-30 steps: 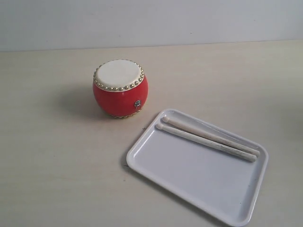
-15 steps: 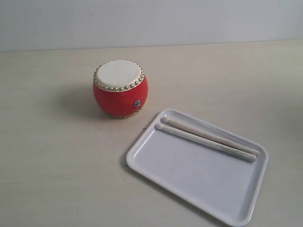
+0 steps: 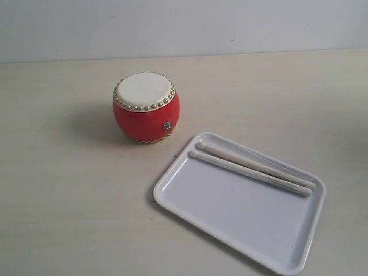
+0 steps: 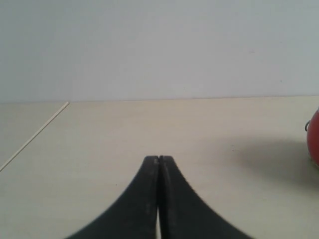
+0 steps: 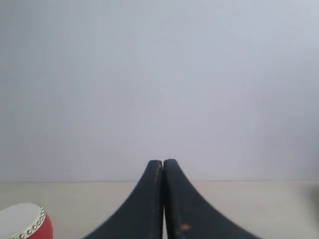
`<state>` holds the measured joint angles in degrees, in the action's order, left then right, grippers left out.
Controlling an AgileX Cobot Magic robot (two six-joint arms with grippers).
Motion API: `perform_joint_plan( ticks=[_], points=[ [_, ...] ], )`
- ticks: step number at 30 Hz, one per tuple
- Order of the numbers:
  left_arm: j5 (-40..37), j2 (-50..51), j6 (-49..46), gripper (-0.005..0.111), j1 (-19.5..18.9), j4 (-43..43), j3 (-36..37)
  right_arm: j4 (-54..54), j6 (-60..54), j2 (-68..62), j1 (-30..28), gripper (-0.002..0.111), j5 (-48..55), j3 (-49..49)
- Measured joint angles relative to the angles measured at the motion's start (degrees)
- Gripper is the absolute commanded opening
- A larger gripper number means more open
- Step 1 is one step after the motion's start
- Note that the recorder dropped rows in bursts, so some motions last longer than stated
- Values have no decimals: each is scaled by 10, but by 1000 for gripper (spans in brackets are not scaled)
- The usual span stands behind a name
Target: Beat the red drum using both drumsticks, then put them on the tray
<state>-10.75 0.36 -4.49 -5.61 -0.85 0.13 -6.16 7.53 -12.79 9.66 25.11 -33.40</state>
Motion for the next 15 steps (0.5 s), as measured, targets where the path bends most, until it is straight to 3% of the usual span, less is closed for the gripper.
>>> perform_joint_plan(
  ticks=[7,15],
  points=[
    [0,0,0,0,0,0,0,39,-1,20,-72,0,-61,129],
    [0,0,0,0,0,0,0,71,-1,123,-34,0,-83,247]
  ],
)
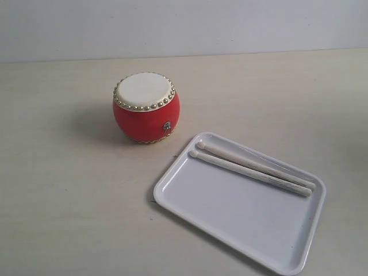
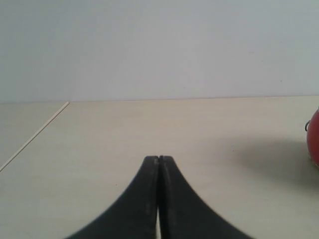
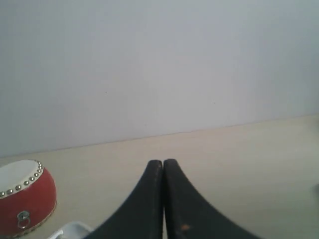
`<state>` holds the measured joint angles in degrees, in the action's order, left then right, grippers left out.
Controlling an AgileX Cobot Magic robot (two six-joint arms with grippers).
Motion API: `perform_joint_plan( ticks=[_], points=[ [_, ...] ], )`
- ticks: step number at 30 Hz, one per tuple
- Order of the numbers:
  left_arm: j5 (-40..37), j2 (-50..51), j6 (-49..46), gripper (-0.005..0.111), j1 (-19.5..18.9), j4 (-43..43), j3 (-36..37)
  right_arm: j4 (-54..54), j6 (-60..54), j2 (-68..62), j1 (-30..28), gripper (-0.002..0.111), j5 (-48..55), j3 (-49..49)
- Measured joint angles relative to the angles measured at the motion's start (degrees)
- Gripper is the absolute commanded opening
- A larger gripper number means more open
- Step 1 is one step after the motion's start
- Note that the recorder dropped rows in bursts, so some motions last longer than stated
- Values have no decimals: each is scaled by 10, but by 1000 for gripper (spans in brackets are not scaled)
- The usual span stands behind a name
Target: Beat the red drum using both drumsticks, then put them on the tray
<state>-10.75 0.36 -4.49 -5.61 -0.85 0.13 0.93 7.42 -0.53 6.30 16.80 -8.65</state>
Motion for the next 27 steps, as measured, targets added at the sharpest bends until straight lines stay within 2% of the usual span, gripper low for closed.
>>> perform_joint_plan(
  ticks=[9,27],
  points=[
    [0,0,0,0,0,0,0,5,0,2,3,0,-87,82],
    [0,0,0,0,0,0,0,-4,-2,2,3,0,-91,83]
  ],
)
